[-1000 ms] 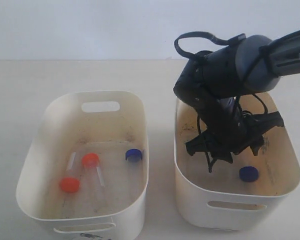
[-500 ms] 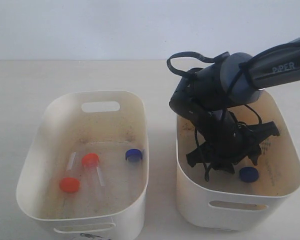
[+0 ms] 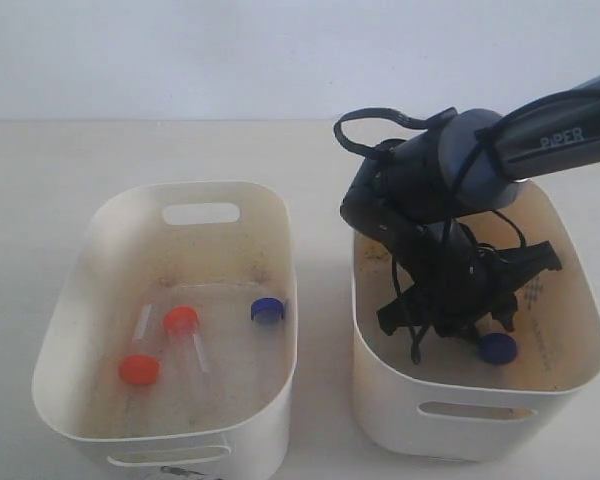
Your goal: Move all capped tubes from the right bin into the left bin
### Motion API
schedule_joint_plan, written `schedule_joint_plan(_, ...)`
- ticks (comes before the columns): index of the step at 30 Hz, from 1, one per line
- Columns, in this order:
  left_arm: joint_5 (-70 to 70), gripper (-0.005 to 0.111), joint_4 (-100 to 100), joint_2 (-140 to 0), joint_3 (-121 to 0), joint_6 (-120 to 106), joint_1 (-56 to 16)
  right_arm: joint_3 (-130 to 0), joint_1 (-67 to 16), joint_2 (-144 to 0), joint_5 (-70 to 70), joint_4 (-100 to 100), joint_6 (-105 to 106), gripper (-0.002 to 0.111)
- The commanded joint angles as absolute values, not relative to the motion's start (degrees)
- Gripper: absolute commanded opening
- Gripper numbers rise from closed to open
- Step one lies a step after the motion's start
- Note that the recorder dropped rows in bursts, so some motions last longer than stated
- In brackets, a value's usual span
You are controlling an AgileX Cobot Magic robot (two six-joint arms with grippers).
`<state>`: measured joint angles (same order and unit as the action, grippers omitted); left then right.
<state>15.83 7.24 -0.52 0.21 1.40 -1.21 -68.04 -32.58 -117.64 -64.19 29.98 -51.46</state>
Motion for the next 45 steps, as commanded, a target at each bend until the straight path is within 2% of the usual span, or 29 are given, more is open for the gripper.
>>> schedule_joint_plan(1,15.0,0.004,6.9,-0.4,0.0,2.1,-1.1,-68.0,-32.6,-118.5,-56.7,26.4,-50.6,0.007)
schedule_joint_plan(3,15.0,0.004,6.9,-0.4,0.0,2.1,-1.1,-68.1,-32.6,-118.5,-56.7,26.4,-49.9,0.0)
schedule_joint_plan(15,15.0,0.004,6.9,-0.4,0.0,2.1,-1.1,-68.1,-32.6,-117.0,-61.0,33.2,-51.1,0.0)
schedule_joint_plan(30,15.0,0.004,6.9,-0.4,0.0,2.1,-1.1,-68.1,-32.6,-99.4,-62.7,33.5,-50.0,0.0)
schedule_joint_plan(39,15.0,0.004,6.9,-0.4,0.0,2.1,-1.1,-68.1,-32.6,-87.8,-58.8,30.0,-48.2,0.0)
schedule_joint_plan(45,15.0,0.004,6.9,-0.4,0.0,2.1,-1.1,-68.0,-32.6,-86.0,-57.1,27.9,-46.0,0.0)
